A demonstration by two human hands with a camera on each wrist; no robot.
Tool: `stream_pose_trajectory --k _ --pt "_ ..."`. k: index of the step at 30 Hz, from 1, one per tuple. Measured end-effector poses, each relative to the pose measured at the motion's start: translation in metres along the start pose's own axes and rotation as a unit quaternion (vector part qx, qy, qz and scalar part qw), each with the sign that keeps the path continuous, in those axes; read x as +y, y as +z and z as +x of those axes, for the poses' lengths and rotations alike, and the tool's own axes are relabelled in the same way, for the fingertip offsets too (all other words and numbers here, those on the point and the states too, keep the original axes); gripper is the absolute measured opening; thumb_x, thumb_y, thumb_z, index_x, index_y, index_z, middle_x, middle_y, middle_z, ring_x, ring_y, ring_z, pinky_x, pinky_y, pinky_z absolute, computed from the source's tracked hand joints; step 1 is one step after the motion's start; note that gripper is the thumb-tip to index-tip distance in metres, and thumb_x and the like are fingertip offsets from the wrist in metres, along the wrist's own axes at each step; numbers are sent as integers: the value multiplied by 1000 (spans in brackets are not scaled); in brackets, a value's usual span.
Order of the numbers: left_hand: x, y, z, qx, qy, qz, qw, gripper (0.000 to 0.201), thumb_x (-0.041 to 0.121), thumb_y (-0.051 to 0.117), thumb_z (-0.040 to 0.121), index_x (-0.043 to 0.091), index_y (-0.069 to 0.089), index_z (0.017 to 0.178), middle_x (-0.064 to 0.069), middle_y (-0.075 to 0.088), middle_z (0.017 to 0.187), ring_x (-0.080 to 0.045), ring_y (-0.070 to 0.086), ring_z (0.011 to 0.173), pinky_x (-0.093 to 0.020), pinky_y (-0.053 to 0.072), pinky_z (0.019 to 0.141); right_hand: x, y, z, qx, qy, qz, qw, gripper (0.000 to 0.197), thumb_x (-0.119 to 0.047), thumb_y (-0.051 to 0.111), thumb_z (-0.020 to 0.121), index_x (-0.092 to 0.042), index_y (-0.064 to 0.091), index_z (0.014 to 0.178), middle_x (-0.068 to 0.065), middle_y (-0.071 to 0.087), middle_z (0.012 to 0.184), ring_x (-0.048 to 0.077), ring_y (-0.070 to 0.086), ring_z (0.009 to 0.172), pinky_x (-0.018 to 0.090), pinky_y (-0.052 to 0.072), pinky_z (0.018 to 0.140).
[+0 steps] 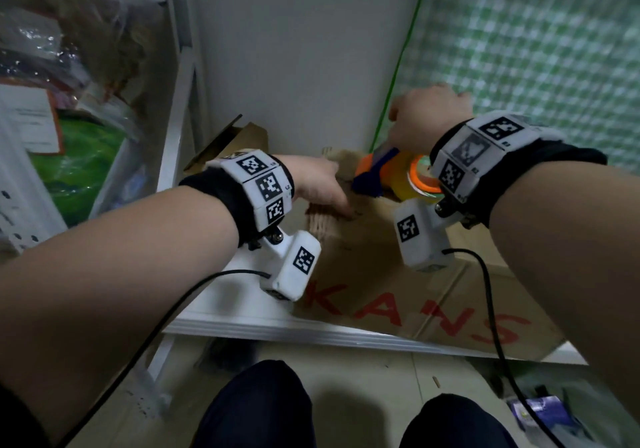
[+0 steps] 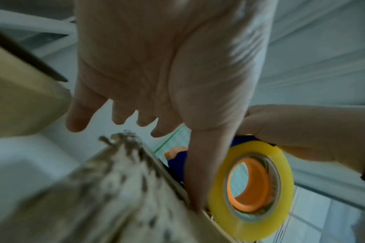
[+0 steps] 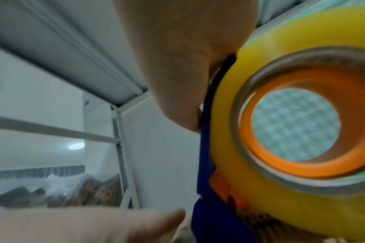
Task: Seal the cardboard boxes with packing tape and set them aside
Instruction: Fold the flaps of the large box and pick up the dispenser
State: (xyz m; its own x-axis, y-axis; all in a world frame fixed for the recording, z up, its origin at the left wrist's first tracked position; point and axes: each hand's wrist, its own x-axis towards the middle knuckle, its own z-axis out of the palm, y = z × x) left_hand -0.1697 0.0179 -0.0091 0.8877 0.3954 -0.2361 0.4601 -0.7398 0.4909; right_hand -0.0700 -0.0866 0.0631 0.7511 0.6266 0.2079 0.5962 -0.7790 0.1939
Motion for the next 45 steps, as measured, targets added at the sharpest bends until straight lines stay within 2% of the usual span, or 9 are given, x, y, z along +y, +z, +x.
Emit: stream_pose_trajectory --k 4,8,12,17,21,24,30,36,45 --pt "17 3 -1 -75 0 137 988 131 72 75 51 19 8 151 -6 18 157 -25 23 141 -43 28 114 30 2 -4 12 11 149 989 31 -33 53 87 -13 63 108 10 64 107 27 58 89 32 43 67" --pt "25 10 1 -89 -23 249 964 146 79 69 46 14 -9 151 -5 -5 159 -24 3 146 -45 18 117 50 2 -10 31 43 238 970 43 -46 54 83 -11 63 106 9 64 96 23 57 80 34 50 69" --pt "24 7 5 -76 -52 236 967 141 74 77 39 16 14 150 -4 21 156 -24 24 141 -45 29 113 64 4 -10 -10 53 292 955 53 -55 54 85 -8 66 104 10 62 90 17 49 65 28 40 57" --pt "34 -5 10 15 -87 285 955 80 50 84 58 9 55 120 -5 62 114 -26 59 102 -38 51 87 68 2 -6 -72 48 356 931 47 -62 58 82 -18 56 100 8 54 105 25 55 92 34 49 79" --pt "38 -6 13 109 -61 326 937 20 20 70 79 3 65 88 -5 58 73 -21 56 65 -31 45 58 57 6 -4 -110 40 404 907 64 -61 59 82 -11 56 120 11 57 125 32 56 112 43 46 99" --pt "42 4 28 51 -13 296 954 52 33 68 82 6 56 125 -9 62 111 -24 60 98 -34 51 81 51 9 -1 -74 19 388 918 39 -30 38 101 -13 49 135 19 48 136 35 48 120 38 40 102" --pt "34 23 51 -10 -58 270 961 127 95 23 60 10 7 152 -13 2 159 -28 3 146 -49 14 117 61 16 17 -55 68 444 892 47 -51 45 93 -9 61 107 10 53 95 26 51 88 35 45 85" --pt "42 31 53 -5 -108 254 961 125 94 15 64 6 -10 150 -15 -13 157 -29 -11 145 -42 -1 119 90 27 22 -74 61 502 859 54 -71 63 68 -21 65 90 8 66 108 27 64 98 43 50 95" --pt "50 31 52 -10 -116 285 951 123 90 12 62 7 -7 151 -16 -10 157 -28 -7 146 -41 1 119 144 21 0 -101 14 454 885 36 -58 50 87 -27 63 74 12 65 101 28 61 97 44 47 94"
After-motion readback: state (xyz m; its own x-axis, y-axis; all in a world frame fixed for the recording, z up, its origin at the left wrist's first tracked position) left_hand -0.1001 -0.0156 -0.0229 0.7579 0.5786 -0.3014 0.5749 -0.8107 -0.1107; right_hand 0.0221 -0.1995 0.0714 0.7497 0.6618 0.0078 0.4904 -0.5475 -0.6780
